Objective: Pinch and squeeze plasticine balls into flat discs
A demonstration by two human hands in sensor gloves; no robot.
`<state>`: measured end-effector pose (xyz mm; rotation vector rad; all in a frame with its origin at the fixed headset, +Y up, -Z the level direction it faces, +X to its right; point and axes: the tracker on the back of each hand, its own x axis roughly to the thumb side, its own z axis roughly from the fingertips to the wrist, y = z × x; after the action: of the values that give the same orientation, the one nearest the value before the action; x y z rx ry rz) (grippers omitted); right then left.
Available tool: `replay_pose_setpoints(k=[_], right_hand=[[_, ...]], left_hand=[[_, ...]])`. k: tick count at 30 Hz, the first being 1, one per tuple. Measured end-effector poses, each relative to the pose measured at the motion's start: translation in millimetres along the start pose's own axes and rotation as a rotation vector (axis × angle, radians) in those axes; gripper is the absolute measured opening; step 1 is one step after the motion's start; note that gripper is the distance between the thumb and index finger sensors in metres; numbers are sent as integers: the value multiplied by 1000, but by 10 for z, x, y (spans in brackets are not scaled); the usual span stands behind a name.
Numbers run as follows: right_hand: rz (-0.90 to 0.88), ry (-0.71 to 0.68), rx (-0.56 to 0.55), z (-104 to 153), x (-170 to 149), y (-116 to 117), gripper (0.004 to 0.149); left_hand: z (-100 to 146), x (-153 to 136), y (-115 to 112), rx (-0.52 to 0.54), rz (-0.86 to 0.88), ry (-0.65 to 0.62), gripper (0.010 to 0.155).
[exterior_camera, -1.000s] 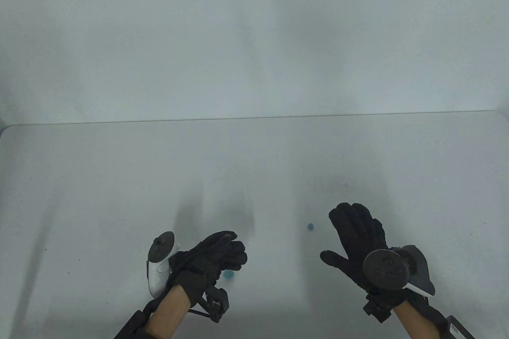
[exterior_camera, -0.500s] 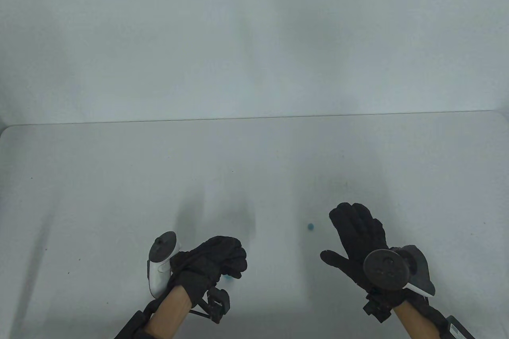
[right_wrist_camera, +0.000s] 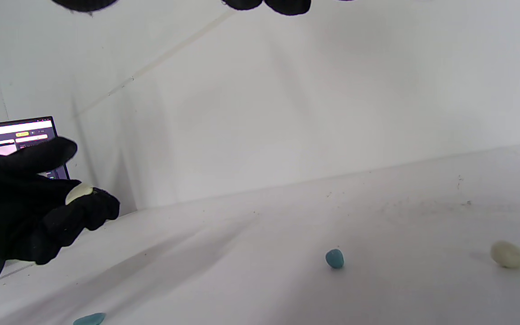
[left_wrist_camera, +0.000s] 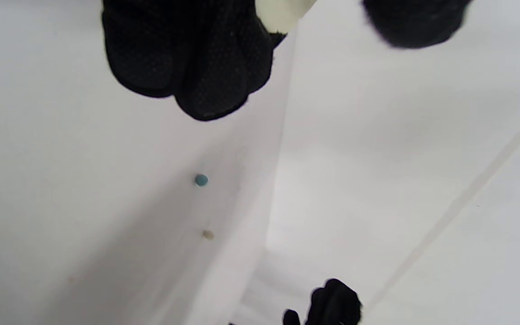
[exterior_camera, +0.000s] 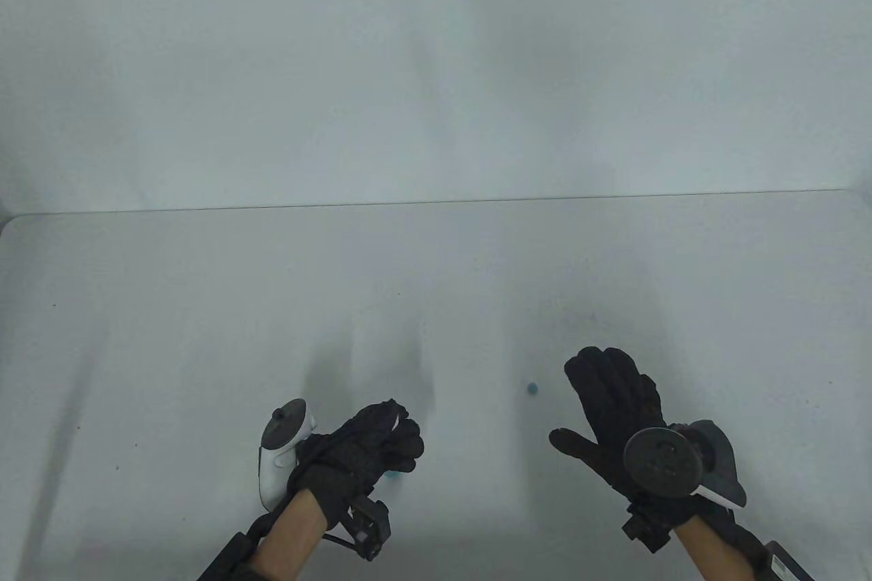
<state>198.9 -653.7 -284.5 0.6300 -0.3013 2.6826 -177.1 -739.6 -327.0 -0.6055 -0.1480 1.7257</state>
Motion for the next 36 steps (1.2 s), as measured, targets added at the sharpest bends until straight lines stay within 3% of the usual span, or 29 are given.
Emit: replay_pose_setpoints(k=[3,8,12,16,19,22,24,26,30,36], right_hand=[[-1,0,0,-9,8,9,84],[0,2,-4,-10,11,11,84],[2,4,0,-11,8,18,84],[2,2,3,-12,4,19,84],[1,2,-4,-8,2,11,84],[3,4,0,-7,-3,14,84],[3,4,-6,-3,-1,7,84],[2,3,-6,-5,-4,7,84],[3,3,-4,0,-10,8,84],[2,-1,-3,10,-26,-8,85]], left_hand=[[19,-7,46,53,-25,18,74],[45,25,92,147,-127,31,49],[57,57,89,173,-170,19,42],[56,78,76,181,-190,9,41],[47,29,74,155,-78,9,45],[34,-7,90,95,9,-1,75],[38,-12,93,108,5,-18,82],[37,-8,98,108,3,-15,77],[32,-6,106,143,-56,15,50],[-8,11,84,123,-93,18,46]])
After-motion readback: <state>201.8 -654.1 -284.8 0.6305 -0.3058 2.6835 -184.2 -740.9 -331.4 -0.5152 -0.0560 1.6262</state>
